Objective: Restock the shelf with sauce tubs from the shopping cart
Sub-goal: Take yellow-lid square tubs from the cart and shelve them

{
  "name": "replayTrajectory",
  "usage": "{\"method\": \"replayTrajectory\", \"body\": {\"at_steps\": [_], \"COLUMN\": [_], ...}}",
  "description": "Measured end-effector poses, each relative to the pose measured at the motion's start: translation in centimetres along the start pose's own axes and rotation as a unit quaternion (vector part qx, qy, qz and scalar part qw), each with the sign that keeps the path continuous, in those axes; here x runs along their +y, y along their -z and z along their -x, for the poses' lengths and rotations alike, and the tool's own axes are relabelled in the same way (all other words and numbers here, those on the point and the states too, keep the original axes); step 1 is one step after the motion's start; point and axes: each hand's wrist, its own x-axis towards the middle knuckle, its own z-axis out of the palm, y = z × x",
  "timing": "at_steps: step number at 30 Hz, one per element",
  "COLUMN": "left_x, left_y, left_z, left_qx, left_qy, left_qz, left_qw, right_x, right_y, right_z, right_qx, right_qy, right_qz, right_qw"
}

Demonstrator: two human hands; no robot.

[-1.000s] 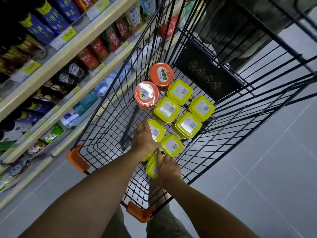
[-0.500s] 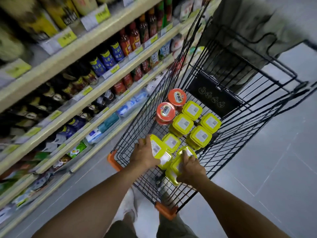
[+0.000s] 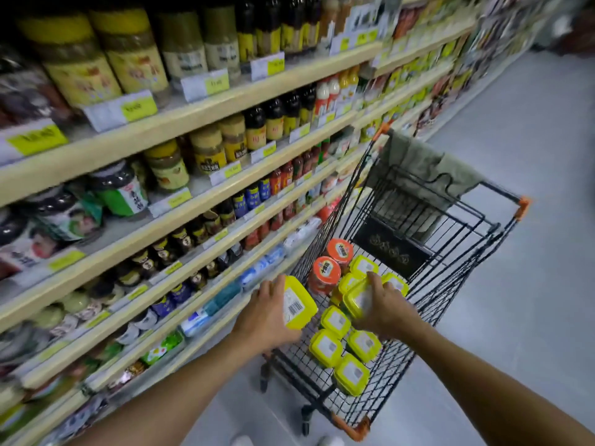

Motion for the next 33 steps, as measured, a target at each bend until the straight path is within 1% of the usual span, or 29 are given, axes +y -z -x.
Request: {"method": "replayTrajectory", "body": {"at_steps": [3, 6, 13, 16, 21, 23, 27, 33], "left_x": [-0.8, -1.5, -2.9, -3.2, -4.1, -4.4, -5.0, -6.6], "left_y": [3.0, 5.5, 9.5, 10.0, 9.1, 9.0, 8.6, 8.0], "left_z": [2.8, 6.3, 17.1, 22.6, 31.8, 35.3, 41.9, 51.4], "left_qx": [0.028, 0.068, 0.168, 0.221, 0.285, 0.305, 0.342, 0.385], "left_qy": [0.003, 0.024, 0.094, 0.130, 0.207, 0.223, 0.260, 0.326], "left_qz": [0.019, 0.047, 0.078, 0.083, 0.067, 0.071, 0.076, 0.075], "left_qw": [0.999, 0.996, 0.978, 0.963, 0.934, 0.923, 0.900, 0.860], "right_x": [-2.3, -4.7, -10.9, -13.2, -17.9, -20.0, -24.6, -32.2], "right_y": [3.2, 5.8, 8.7, 8.3, 6.7, 6.2, 5.3, 3.9], "right_z": [1.6, 2.9, 7.0, 9.1, 14.1, 16.0, 20.0, 26.2], "right_qx": [0.040, 0.061, 0.054, 0.042, 0.036, 0.027, 0.002, -0.005], "right_qy": [0.046, 0.098, 0.236, 0.290, 0.374, 0.404, 0.449, 0.524], "right_qz": [-0.001, -0.010, -0.047, -0.062, -0.079, -0.089, -0.075, -0.058], "right_qw": [0.998, 0.993, 0.969, 0.954, 0.923, 0.910, 0.890, 0.850]}}
